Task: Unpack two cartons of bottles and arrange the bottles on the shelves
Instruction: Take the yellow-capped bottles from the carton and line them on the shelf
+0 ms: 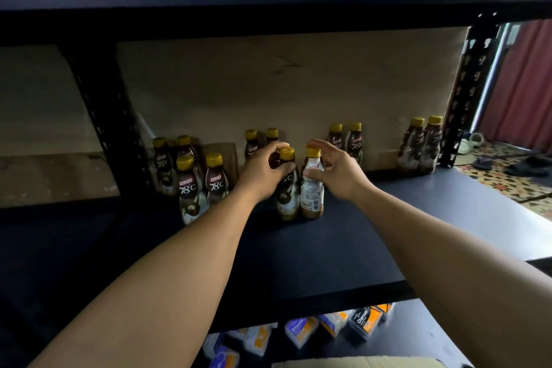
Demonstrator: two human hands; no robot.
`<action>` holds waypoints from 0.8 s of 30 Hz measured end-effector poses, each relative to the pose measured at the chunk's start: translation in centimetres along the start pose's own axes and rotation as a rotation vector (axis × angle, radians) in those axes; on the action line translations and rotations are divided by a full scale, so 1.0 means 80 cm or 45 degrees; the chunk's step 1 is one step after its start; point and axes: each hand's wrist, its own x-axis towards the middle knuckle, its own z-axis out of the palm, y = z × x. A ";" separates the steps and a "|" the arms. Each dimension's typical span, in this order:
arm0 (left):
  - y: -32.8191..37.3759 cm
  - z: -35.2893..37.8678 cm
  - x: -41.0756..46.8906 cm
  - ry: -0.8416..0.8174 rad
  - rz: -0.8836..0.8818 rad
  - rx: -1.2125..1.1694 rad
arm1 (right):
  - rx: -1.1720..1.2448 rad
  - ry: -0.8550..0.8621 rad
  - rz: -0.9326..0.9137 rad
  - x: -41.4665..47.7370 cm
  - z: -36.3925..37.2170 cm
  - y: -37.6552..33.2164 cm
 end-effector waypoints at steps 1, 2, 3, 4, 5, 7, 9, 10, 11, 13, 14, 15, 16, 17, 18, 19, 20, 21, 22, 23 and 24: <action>0.000 0.001 0.002 0.002 -0.011 0.005 | -0.010 -0.002 0.002 0.003 0.000 0.002; 0.000 0.001 0.003 0.000 -0.021 0.005 | -0.010 -0.009 0.011 0.004 0.000 0.003; 0.000 0.001 0.003 -0.005 -0.026 0.007 | -0.022 -0.018 0.017 0.005 -0.001 0.004; 0.000 0.001 0.005 -0.012 -0.027 0.017 | -0.030 -0.030 0.013 0.005 -0.004 0.002; 0.002 -0.001 0.006 -0.026 -0.025 0.042 | -0.058 -0.039 0.007 0.005 -0.008 0.001; 0.007 -0.008 0.009 -0.060 -0.027 0.102 | -0.110 -0.039 -0.004 0.009 -0.018 -0.007; 0.016 -0.018 0.013 -0.094 -0.049 0.127 | -0.184 -0.020 -0.027 0.016 -0.028 -0.016; 0.022 -0.022 0.014 -0.112 -0.065 0.133 | -0.219 -0.007 -0.049 0.020 -0.030 -0.020; 0.028 -0.024 0.015 -0.129 -0.078 0.143 | -0.250 0.007 -0.065 0.025 -0.031 -0.023; 0.036 -0.026 0.019 -0.151 -0.083 0.180 | -0.311 0.019 -0.077 0.031 -0.033 -0.027; 0.038 -0.025 0.021 -0.154 -0.081 0.201 | -0.334 0.017 -0.078 0.033 -0.033 -0.028; 0.040 -0.025 0.023 -0.150 -0.086 0.215 | -0.356 0.012 -0.081 0.035 -0.033 -0.028; 0.042 -0.025 0.023 -0.140 -0.101 0.227 | -0.366 0.008 -0.088 0.035 -0.034 -0.028; 0.043 -0.025 0.024 -0.129 -0.109 0.247 | -0.378 0.001 -0.093 0.035 -0.036 -0.028; 0.044 -0.024 0.024 -0.122 -0.112 0.263 | -0.387 -0.004 -0.100 0.033 -0.037 -0.029; 0.044 -0.024 0.025 -0.118 -0.113 0.269 | -0.393 -0.013 -0.103 0.032 -0.038 -0.029; 0.045 -0.023 0.026 -0.112 -0.112 0.268 | -0.393 -0.022 -0.107 0.031 -0.039 -0.029; 0.045 -0.022 0.026 -0.103 -0.110 0.268 | -0.399 -0.030 -0.109 0.031 -0.041 -0.029; 0.045 -0.021 0.026 -0.094 -0.113 0.272 | -0.409 -0.035 -0.113 0.030 -0.042 -0.029; 0.043 -0.019 0.026 -0.084 -0.117 0.283 | -0.424 -0.039 -0.116 0.029 -0.042 -0.030; 0.042 -0.018 0.026 -0.075 -0.123 0.292 | -0.434 -0.039 -0.117 0.028 -0.043 -0.031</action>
